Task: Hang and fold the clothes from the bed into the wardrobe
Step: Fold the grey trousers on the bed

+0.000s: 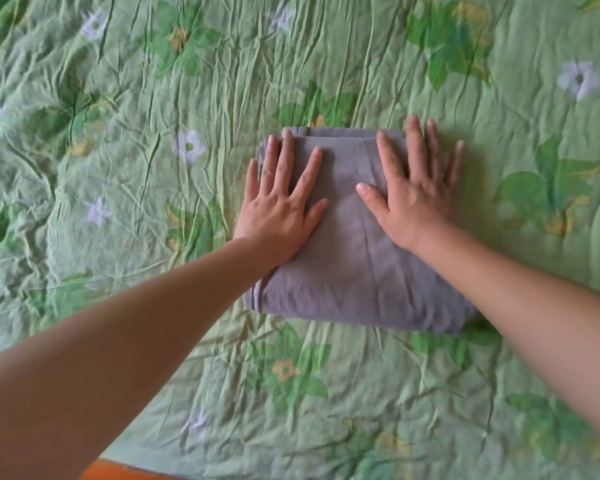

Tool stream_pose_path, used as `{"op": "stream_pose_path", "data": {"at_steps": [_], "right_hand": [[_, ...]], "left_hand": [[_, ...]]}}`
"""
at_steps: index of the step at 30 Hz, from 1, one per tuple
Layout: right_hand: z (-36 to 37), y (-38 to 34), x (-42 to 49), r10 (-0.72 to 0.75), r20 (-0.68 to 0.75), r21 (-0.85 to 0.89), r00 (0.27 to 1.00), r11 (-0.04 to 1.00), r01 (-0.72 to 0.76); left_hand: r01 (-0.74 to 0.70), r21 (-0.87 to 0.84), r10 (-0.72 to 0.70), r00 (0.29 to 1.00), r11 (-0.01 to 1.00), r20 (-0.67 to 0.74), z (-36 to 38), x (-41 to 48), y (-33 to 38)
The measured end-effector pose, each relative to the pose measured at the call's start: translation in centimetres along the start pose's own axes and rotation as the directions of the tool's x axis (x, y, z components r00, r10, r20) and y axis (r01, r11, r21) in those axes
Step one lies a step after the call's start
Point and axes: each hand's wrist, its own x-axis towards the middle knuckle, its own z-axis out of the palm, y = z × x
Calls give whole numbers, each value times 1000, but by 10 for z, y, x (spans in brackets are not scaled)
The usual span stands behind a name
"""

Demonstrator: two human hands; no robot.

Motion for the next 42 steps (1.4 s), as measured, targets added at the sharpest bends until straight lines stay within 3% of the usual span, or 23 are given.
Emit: {"op": "stream_pose_path", "data": {"at_steps": [3,8,11,13,15,18,22,28,32,36,39,42], "right_hand": [[0,-5,-57,-82,-30,-16,996,997,82],[10,0,-133,-96,99,12,991,995,95],[5,-3,-109,-38,50,114,998,993,32],[-4,-2,-77,-11,-25,189,1000,982,15],[-18,6,-32,30,-4,190,1000,981,-28],[-43,15,31,104,209,223,972,963,-151],[-69,20,56,147,387,378,910,875,-302],[-114,13,40,92,547,280,832,916,-285],[-168,6,21,27,429,278,903,947,-160],[-230,8,0,-29,101,286,994,958,-1],[-247,3,-31,-132,-78,197,988,970,146],[-221,-4,-82,-202,-118,100,972,972,214]], "left_hand": [[-6,-76,5,1000,997,-12,10,-59,7],[109,-102,-100,991,989,89,30,-121,5],[133,-206,-124,991,969,55,17,-99,5],[129,-281,-147,988,951,-42,-3,-69,-1],[113,-289,-146,985,951,-96,-28,-23,-7],[108,-232,-96,993,967,63,-62,46,-5],[126,-183,-54,933,975,355,-86,81,-3],[79,-221,38,877,972,480,-123,60,-3],[9,-239,79,931,971,355,-169,34,6],[-91,-276,106,993,957,42,-224,7,23],[-192,-142,171,974,971,-151,-230,-24,33],[-206,14,206,967,978,-152,-188,-69,38]]}}
